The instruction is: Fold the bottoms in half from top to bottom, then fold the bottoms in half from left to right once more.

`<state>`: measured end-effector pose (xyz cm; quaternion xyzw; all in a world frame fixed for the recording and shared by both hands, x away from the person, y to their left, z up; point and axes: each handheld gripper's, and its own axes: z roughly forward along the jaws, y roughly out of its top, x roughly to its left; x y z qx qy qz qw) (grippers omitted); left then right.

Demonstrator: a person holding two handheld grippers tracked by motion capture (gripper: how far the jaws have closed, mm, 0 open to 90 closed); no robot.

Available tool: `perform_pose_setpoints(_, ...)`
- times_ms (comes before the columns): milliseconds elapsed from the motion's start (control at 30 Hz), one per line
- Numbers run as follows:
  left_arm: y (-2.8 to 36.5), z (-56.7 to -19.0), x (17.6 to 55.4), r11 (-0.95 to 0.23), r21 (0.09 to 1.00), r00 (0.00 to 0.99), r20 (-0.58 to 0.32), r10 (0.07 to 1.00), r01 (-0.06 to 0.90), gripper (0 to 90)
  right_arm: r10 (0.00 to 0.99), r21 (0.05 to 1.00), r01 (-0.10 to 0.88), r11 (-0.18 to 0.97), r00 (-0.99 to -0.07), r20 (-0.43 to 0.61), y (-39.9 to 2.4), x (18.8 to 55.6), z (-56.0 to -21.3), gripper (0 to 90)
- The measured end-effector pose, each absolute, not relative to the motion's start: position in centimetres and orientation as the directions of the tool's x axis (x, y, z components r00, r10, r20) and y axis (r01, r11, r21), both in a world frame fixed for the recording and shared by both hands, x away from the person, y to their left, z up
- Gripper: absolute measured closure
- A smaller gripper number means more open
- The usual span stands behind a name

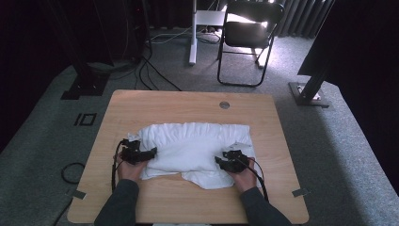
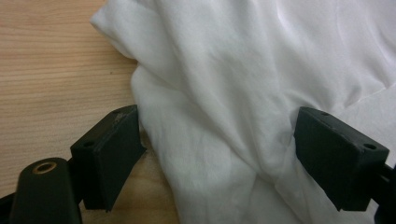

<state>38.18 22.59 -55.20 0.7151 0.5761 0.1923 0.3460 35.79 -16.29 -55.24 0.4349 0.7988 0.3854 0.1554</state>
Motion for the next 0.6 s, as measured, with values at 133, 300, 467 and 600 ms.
perform_pose_setpoints(133, 22.5, -55.2, 38.2, -0.105, 0.718, 0.268, -0.118, 0.956, 0.688, 16.1, 0.814, 0.752, 0.574, 0.324, -0.574, 0.087, -16.3, 35.8, -55.3, 54.0)
perform_pose_setpoints(300, 22.5, -55.2, 38.1, -0.08, 0.716, 0.27, -0.156, 0.95, 0.693, 16.1, 0.815, 0.75, 0.576, 0.325, -0.573, 0.087, -16.3, 35.8, -55.2, 54.0)
perform_pose_setpoints(467, 21.5, -55.2, 37.7, -0.106, 0.716, 0.289, -0.139, 0.947, 0.69, 17.4, 0.815, 0.75, 0.576, 0.324, -0.573, 0.088, -16.3, 35.8, -55.2, 53.9)
perform_pose_setpoints(600, 20.9, -55.2, 37.3, -0.109, 0.723, 0.273, -0.114, 0.955, 0.682, 24.6, 0.815, 0.751, 0.575, 0.323, -0.572, 0.088, -16.3, 35.7, -55.2, 53.9)
